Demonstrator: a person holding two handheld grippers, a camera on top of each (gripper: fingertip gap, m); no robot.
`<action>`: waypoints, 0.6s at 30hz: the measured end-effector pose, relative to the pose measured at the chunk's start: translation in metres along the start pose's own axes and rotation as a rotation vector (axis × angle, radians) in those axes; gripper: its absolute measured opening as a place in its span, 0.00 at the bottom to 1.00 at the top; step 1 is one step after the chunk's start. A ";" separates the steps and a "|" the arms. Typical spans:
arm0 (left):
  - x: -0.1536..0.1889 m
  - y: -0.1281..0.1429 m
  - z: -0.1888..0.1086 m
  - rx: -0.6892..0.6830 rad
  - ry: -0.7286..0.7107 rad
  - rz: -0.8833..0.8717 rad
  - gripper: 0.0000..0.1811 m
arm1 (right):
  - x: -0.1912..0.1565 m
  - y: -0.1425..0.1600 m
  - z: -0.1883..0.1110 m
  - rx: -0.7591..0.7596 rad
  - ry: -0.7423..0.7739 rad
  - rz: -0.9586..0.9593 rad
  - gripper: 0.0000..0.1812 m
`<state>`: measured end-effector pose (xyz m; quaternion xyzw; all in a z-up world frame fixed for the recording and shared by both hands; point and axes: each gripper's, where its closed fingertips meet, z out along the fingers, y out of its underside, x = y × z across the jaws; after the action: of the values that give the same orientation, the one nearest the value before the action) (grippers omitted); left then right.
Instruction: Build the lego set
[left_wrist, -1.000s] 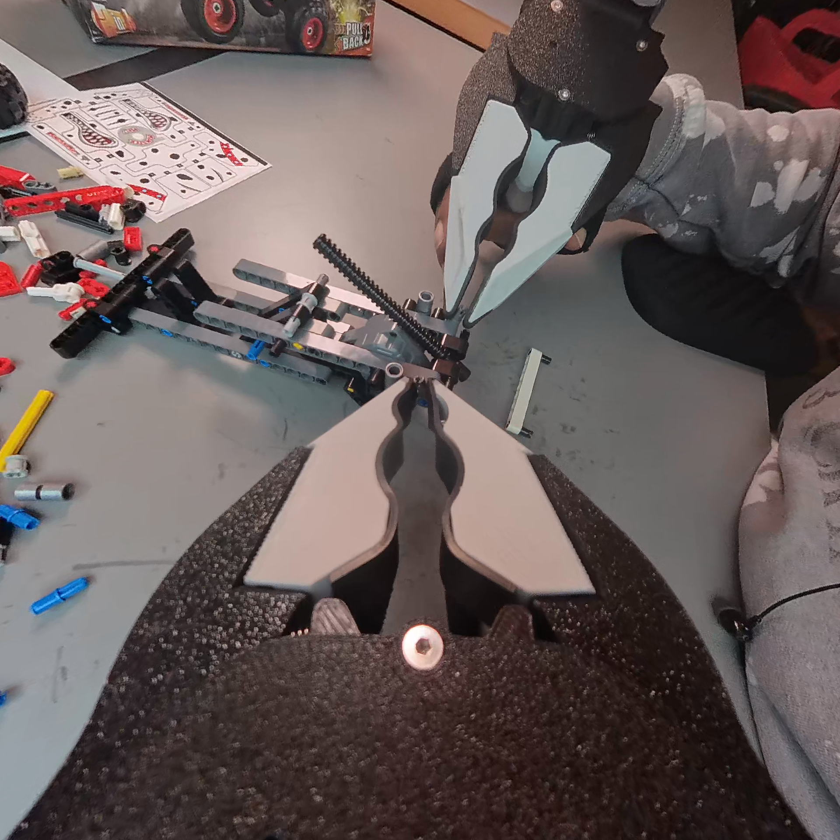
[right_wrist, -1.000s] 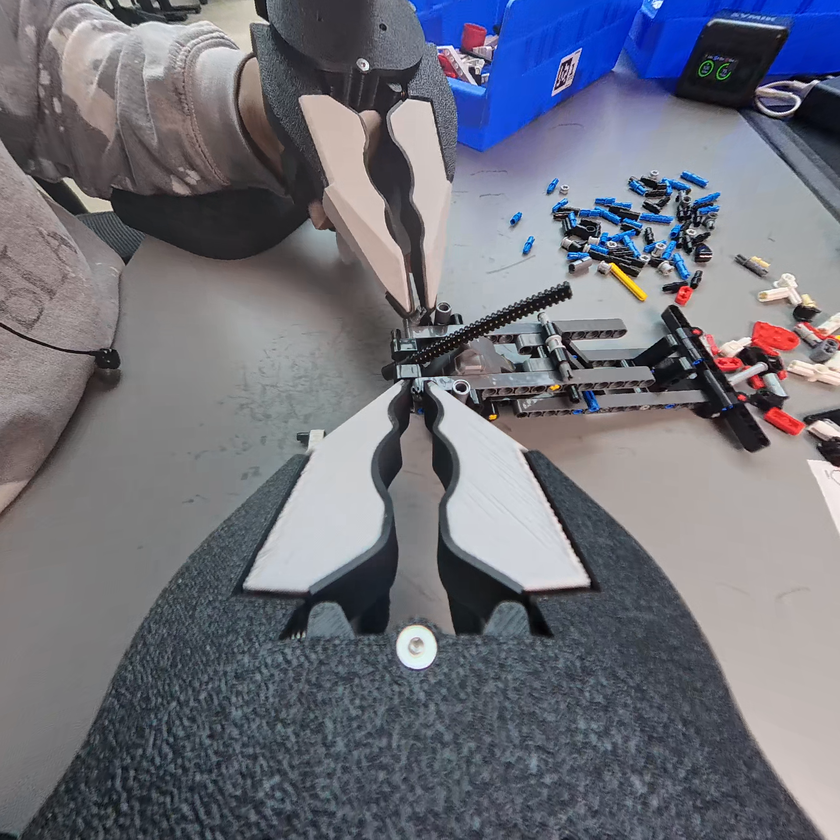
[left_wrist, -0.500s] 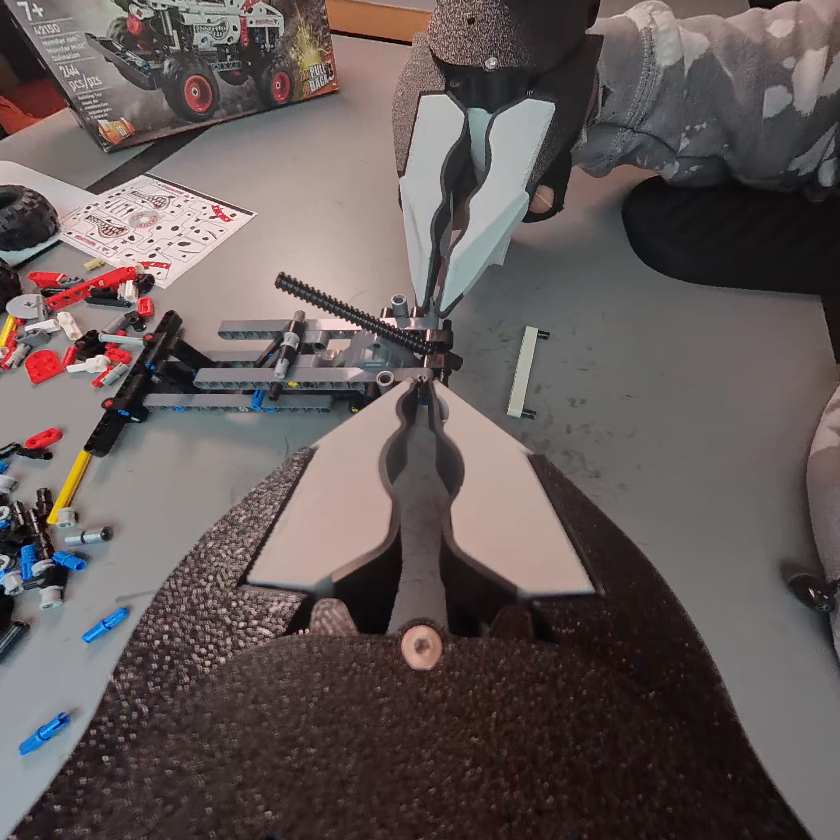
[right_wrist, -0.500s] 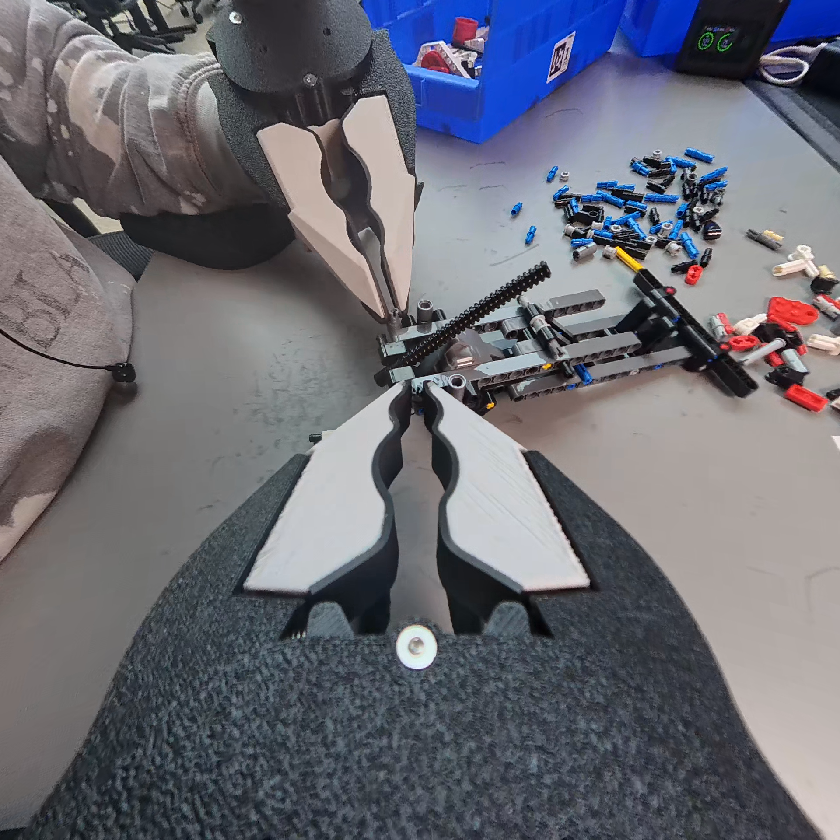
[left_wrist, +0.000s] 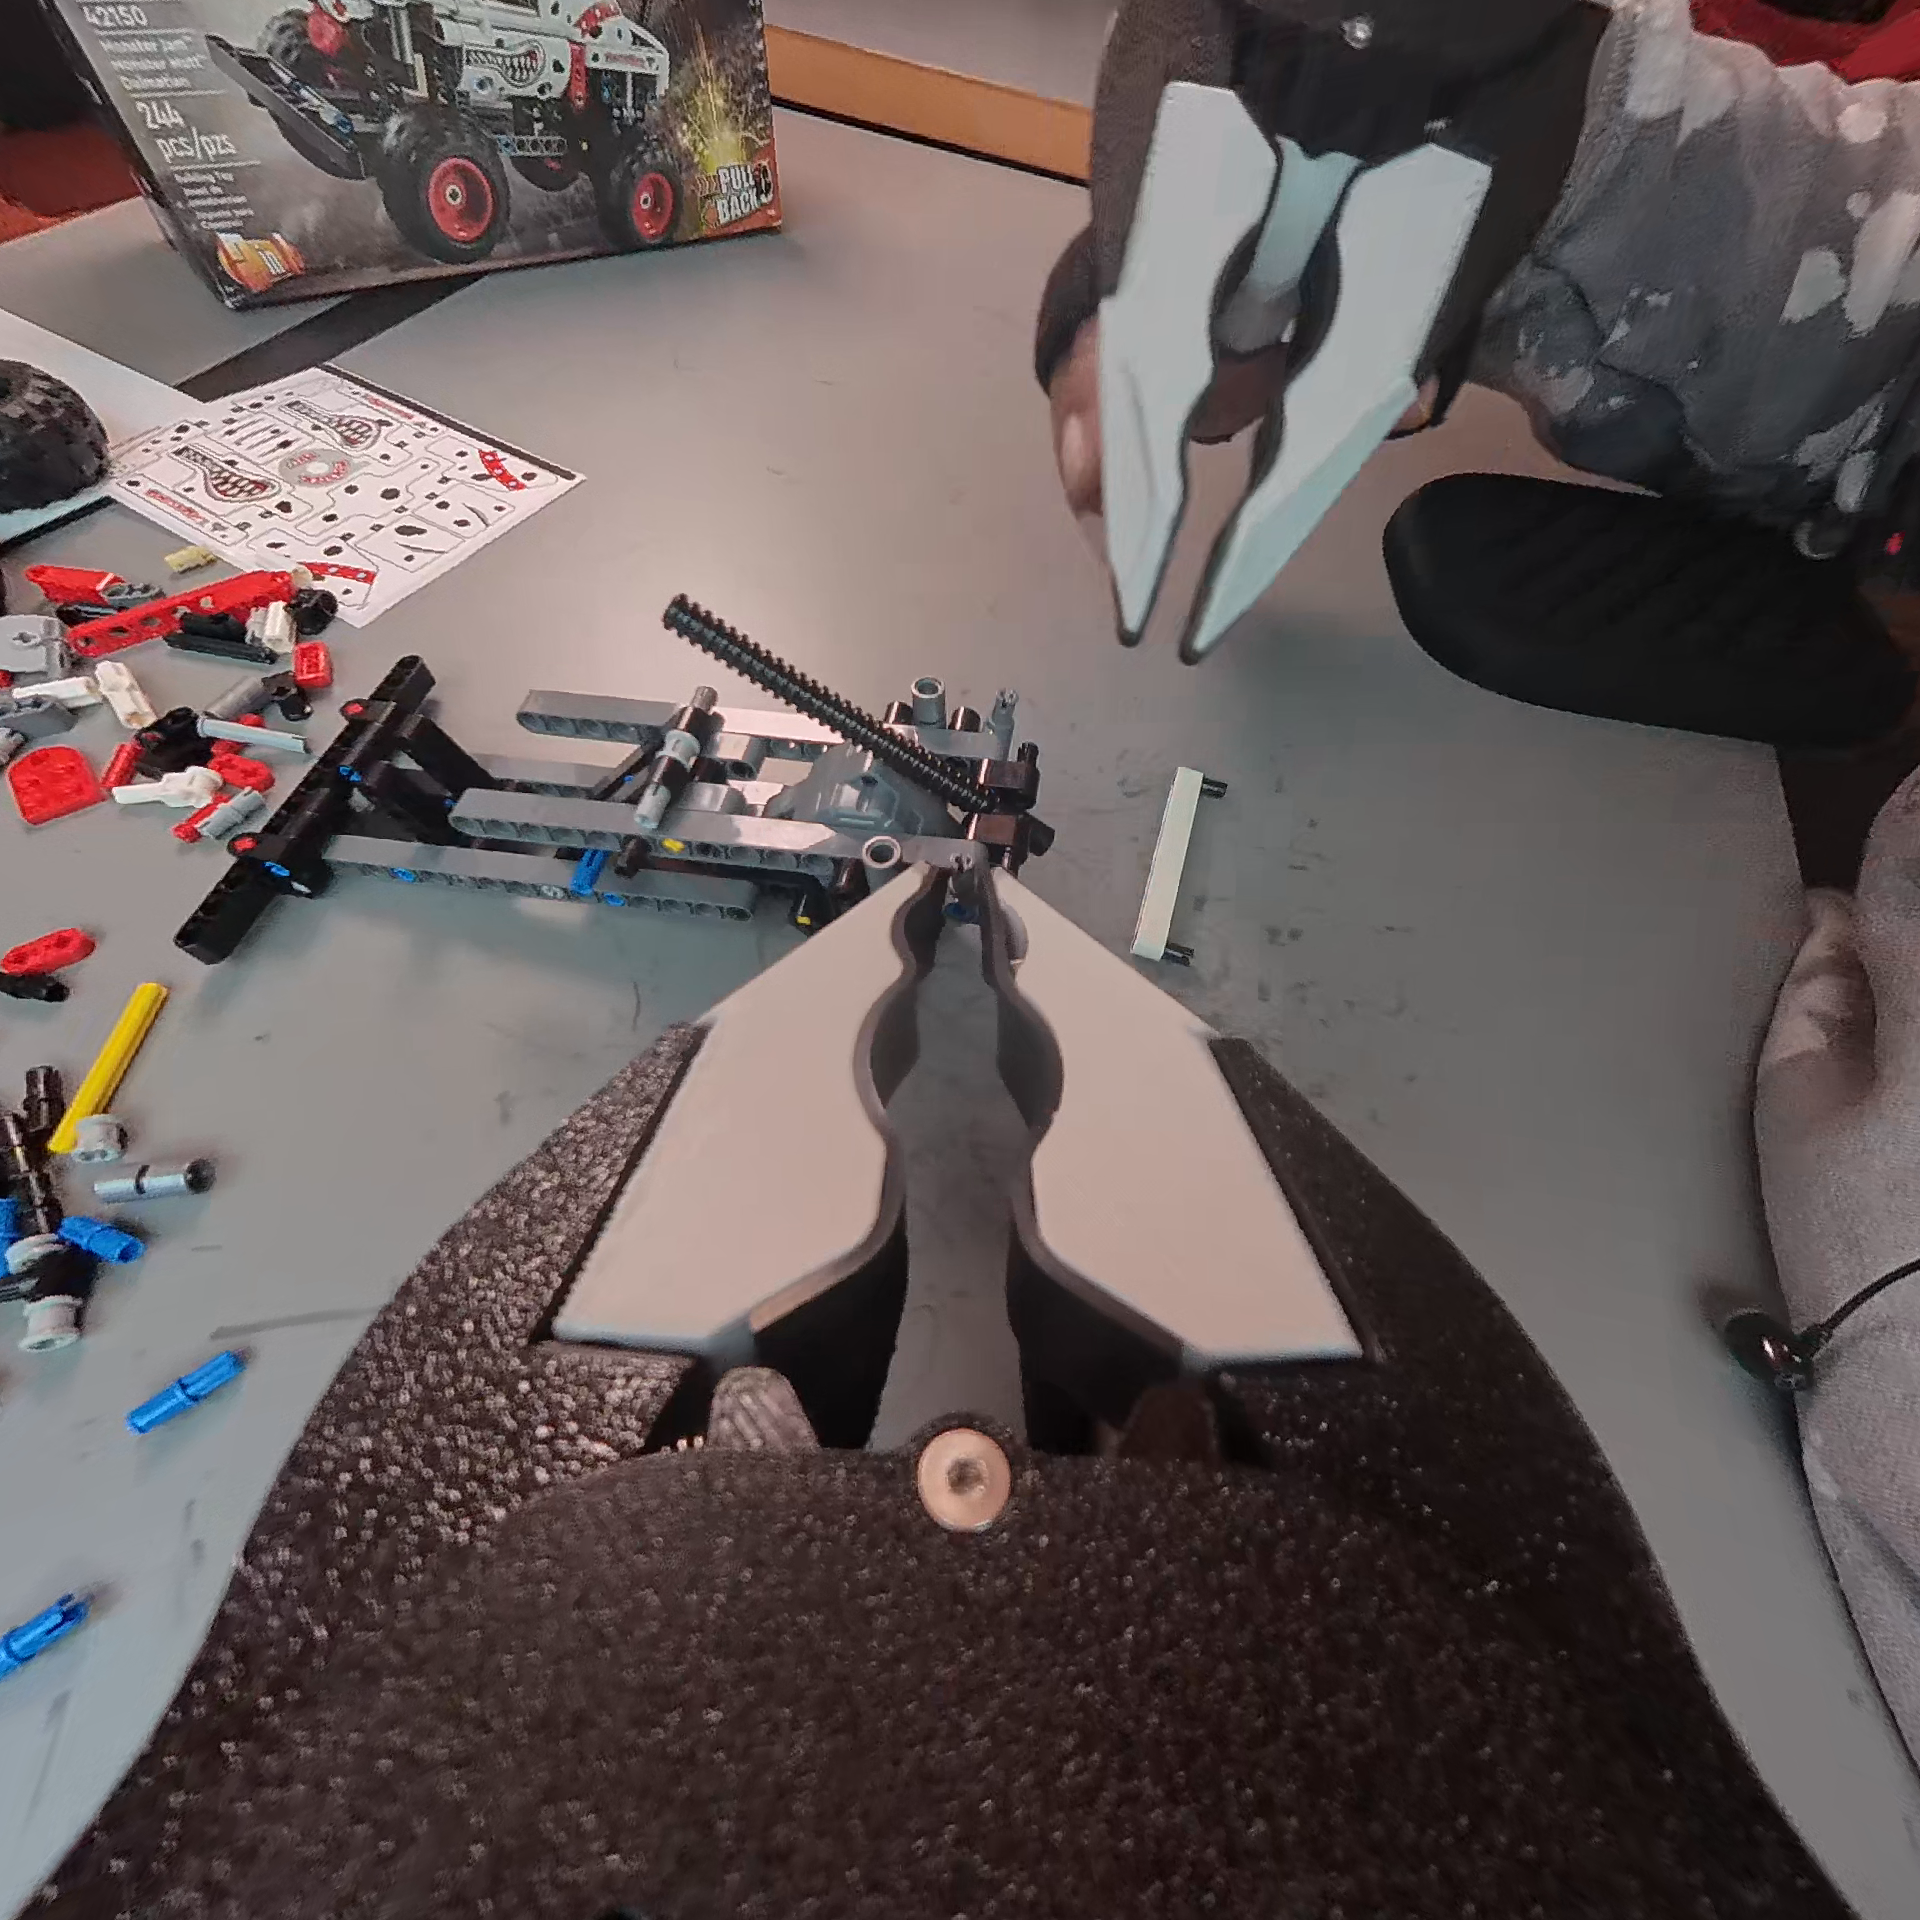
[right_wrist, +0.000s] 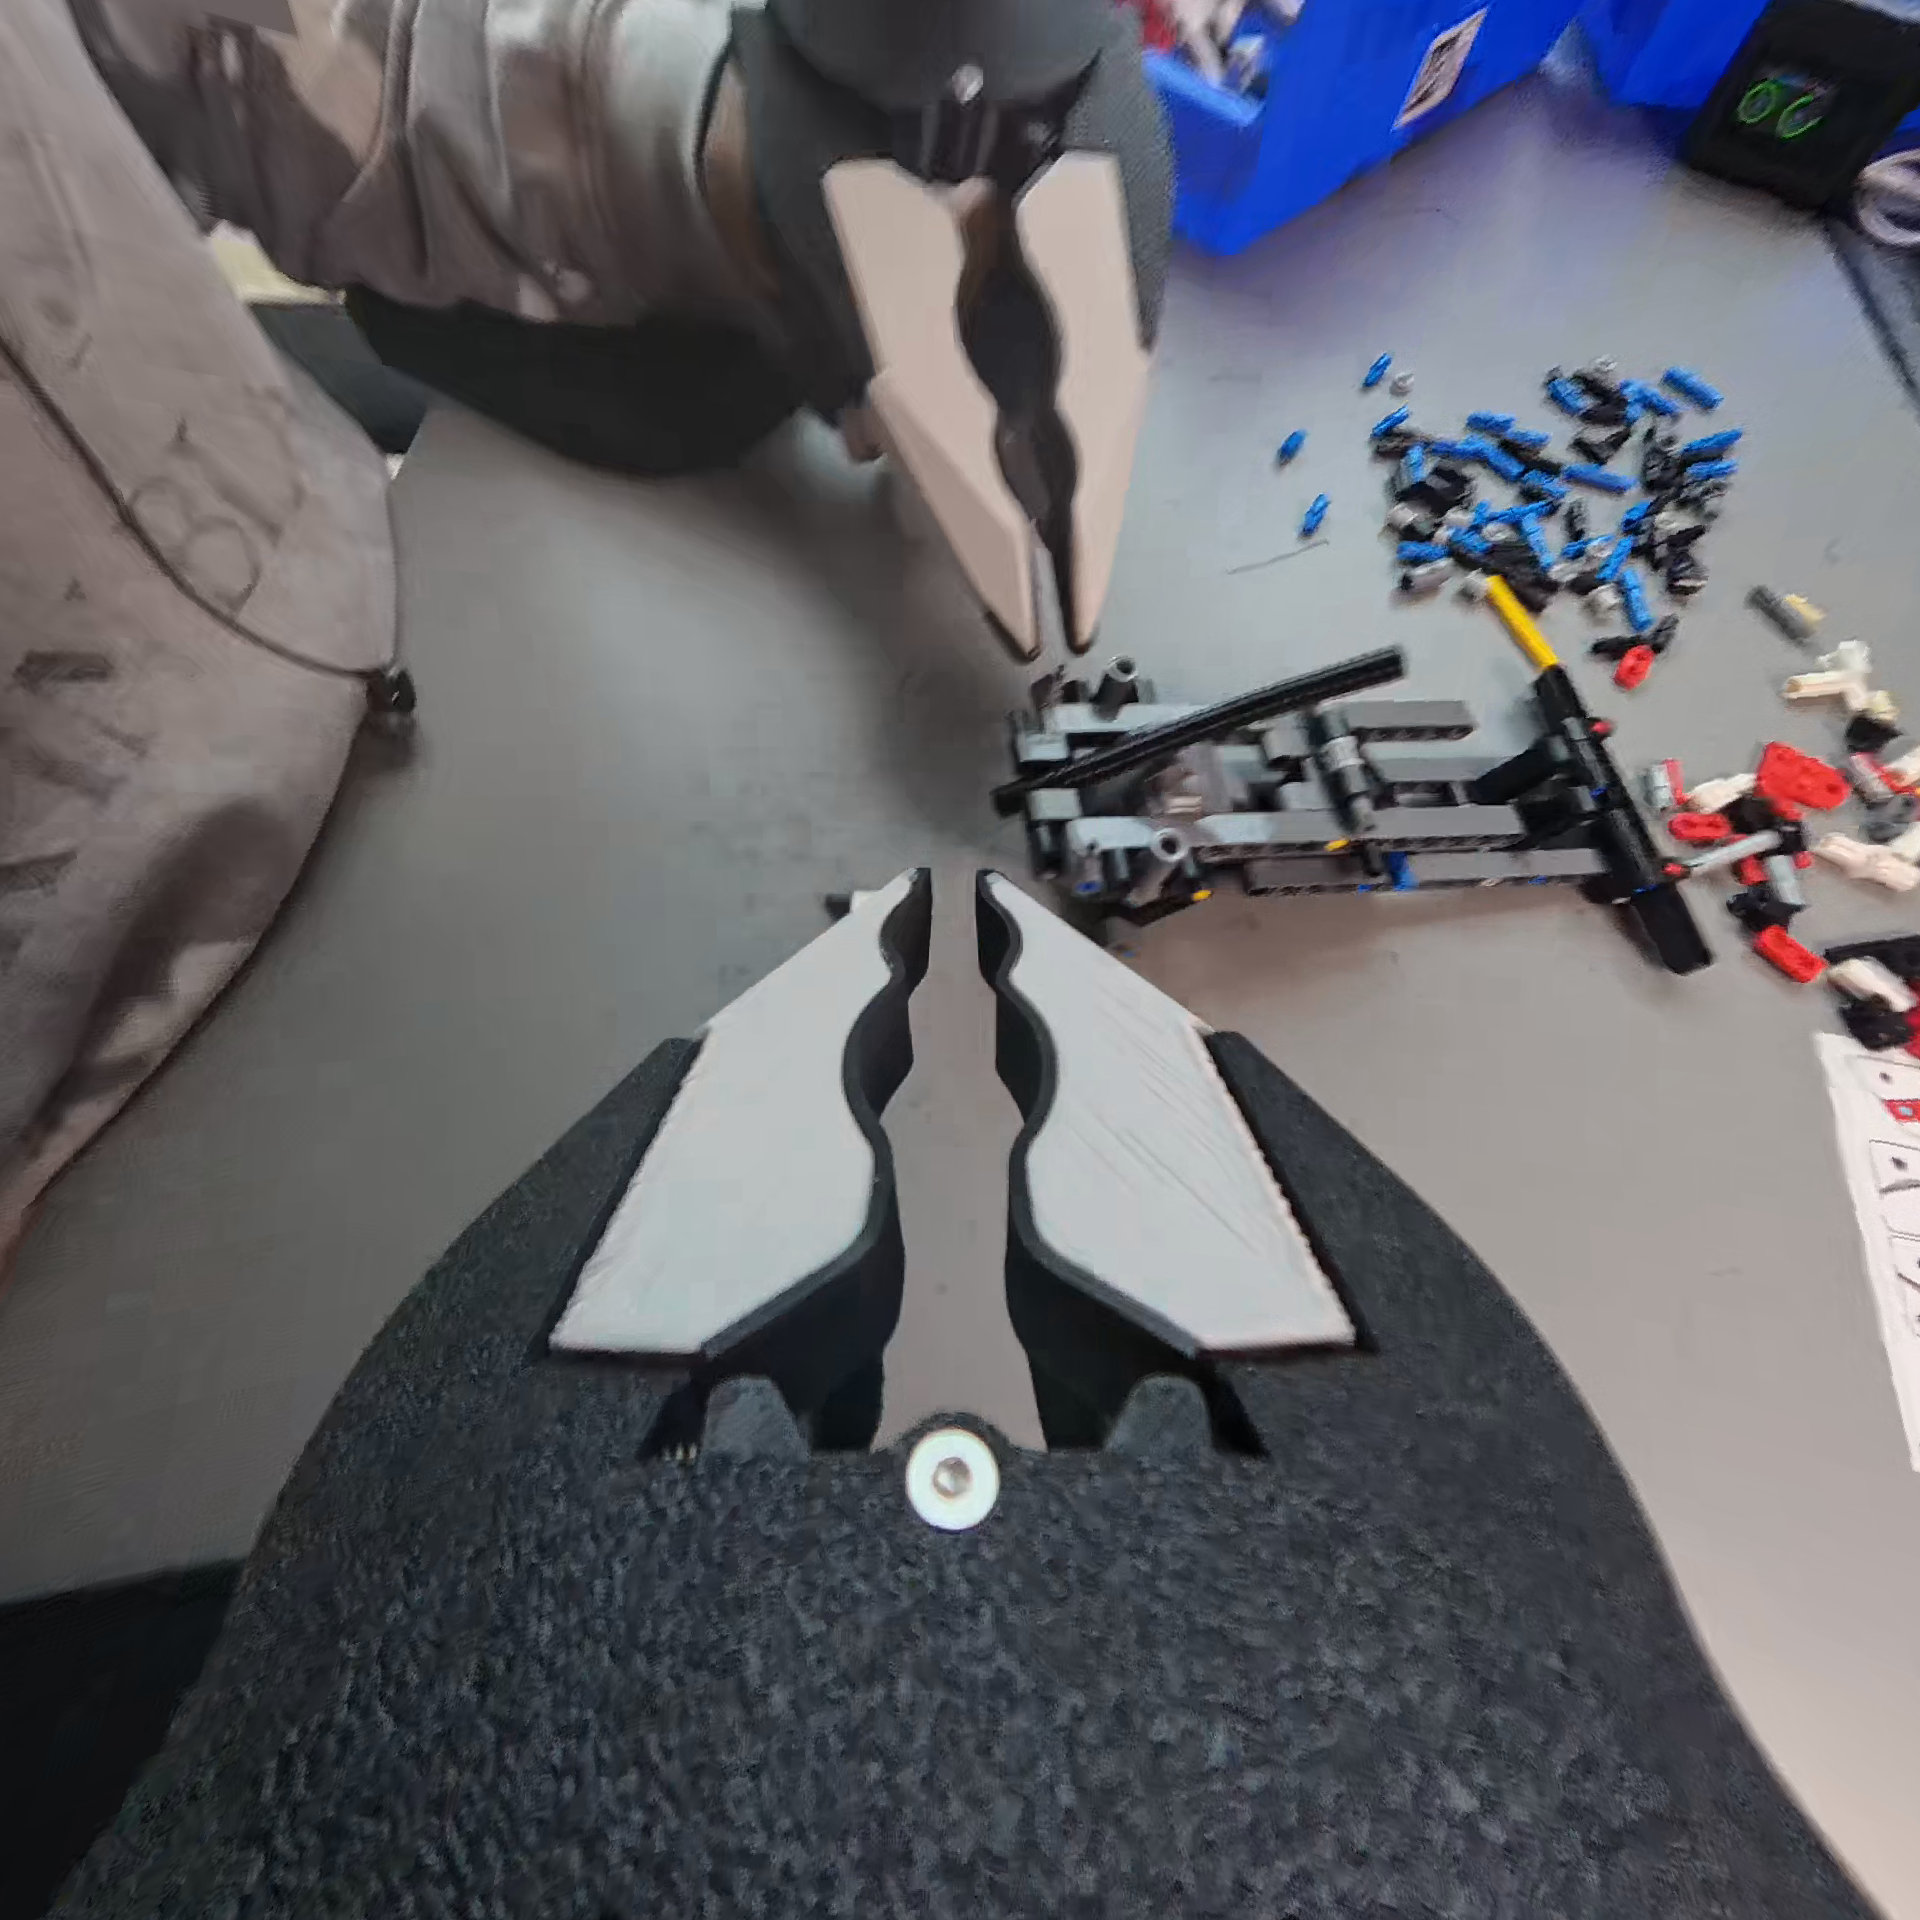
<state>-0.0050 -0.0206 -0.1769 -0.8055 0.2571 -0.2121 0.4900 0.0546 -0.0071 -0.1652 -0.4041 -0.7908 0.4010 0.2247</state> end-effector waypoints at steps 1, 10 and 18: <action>0.000 0.000 -0.002 0.005 0.000 -0.004 0.05 | -0.011 0.007 0.001 -0.061 -0.026 -0.017 0.05; 0.022 -0.005 -0.009 0.023 0.074 0.075 0.12 | -0.036 0.060 0.033 -0.335 -0.084 0.032 0.04; 0.079 -0.024 -0.020 0.124 0.226 0.320 0.16 | -0.059 -0.011 0.010 0.010 -0.489 0.398 0.04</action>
<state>0.0491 -0.0742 -0.1397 -0.6937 0.4217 -0.2361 0.5340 0.0763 -0.0639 -0.1641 -0.4415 -0.7247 0.5263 -0.0533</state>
